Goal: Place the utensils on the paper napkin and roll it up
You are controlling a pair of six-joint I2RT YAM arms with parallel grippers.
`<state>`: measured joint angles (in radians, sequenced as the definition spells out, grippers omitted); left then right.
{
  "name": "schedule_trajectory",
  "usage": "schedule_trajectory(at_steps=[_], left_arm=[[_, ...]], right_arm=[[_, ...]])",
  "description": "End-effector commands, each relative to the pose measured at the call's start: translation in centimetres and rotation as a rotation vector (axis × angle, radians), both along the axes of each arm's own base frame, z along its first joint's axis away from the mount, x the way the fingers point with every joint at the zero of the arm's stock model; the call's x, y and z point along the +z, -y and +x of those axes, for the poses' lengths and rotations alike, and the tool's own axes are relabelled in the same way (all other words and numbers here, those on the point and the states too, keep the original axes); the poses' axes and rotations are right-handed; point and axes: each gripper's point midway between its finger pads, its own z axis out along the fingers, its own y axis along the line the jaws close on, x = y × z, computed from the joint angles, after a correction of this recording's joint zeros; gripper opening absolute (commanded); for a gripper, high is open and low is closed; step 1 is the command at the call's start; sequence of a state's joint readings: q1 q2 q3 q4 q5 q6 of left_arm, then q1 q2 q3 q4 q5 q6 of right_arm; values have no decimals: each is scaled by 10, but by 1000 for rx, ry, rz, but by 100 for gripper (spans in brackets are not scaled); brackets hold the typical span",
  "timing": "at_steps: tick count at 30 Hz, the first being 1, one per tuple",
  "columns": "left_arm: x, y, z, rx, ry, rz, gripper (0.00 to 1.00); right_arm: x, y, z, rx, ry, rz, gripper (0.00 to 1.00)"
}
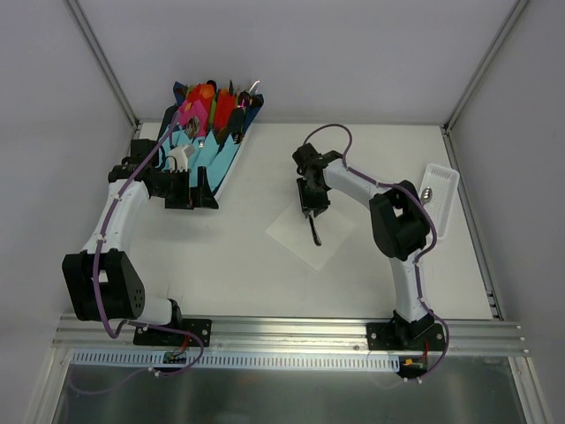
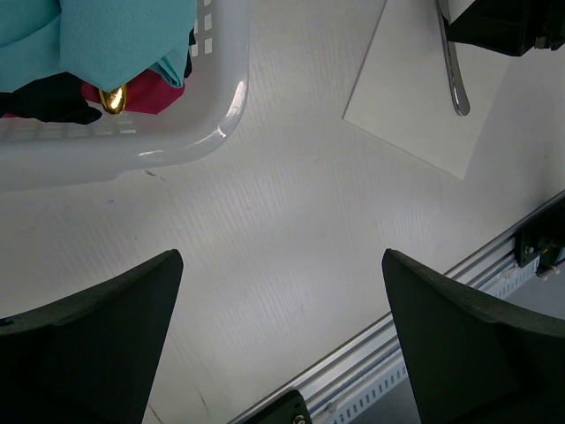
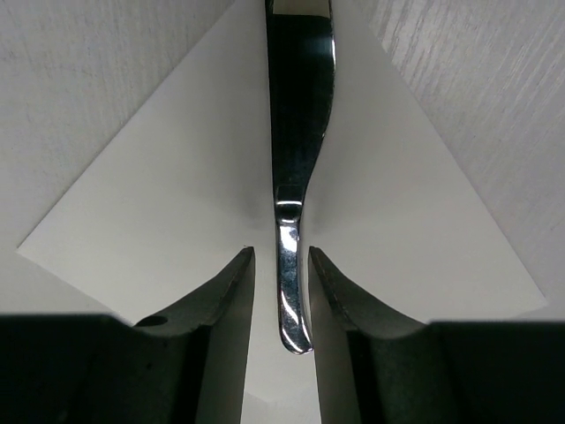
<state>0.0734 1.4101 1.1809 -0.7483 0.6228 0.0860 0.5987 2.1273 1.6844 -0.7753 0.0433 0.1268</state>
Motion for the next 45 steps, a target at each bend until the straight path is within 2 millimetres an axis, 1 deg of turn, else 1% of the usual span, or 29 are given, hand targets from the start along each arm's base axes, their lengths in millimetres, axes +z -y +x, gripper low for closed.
schedule_trajectory(at_steps=[1, 6, 9, 12, 13, 15, 16, 17, 18, 24, 25, 29, 42, 45], left_arm=[[-1, -3, -2, 2, -13, 6, 99], [-2, -3, -3, 1, -12, 10, 99], [-1, -3, -3, 2, -10, 9, 99], [-2, -5, -2, 3, -10, 14, 99], [-2, -5, -2, 3, -10, 14, 99], [-2, -4, -2, 2, -12, 13, 99], [-2, -4, -2, 4, -13, 12, 99], [-2, -4, -2, 5, -13, 12, 99], [-3, -4, -2, 2, -15, 10, 99], [-1, -3, -2, 3, -13, 5, 99], [-1, -3, -2, 5, -12, 5, 99], [-1, -3, -2, 5, -14, 4, 99], [-4, -3, -3, 1, -19, 7, 99], [-4, -3, -3, 1, -21, 7, 99]], right_arm=[[-5, 1, -1, 3, -15, -35, 33], [-12, 3, -1, -3, -26, -51, 31], [-17, 3, -2, -1, -32, -57, 28], [-20, 4, -2, 0, -37, -65, 20], [-19, 5, -2, -4, -38, -66, 14], [-16, 5, -2, -5, -31, -63, 8], [-15, 5, -2, -6, -27, -62, 2], [-13, 4, -2, -6, -23, -59, 0], [-8, 5, 0, -9, -11, -56, 0], [9, 7, 2, -9, 32, -49, 0], [15, 7, 3, -15, 43, -42, 0], [19, 11, 4, -21, 55, -46, 0], [7, 7, -2, -35, 9, -32, 0], [2, 8, -3, -48, -9, -29, 0]])
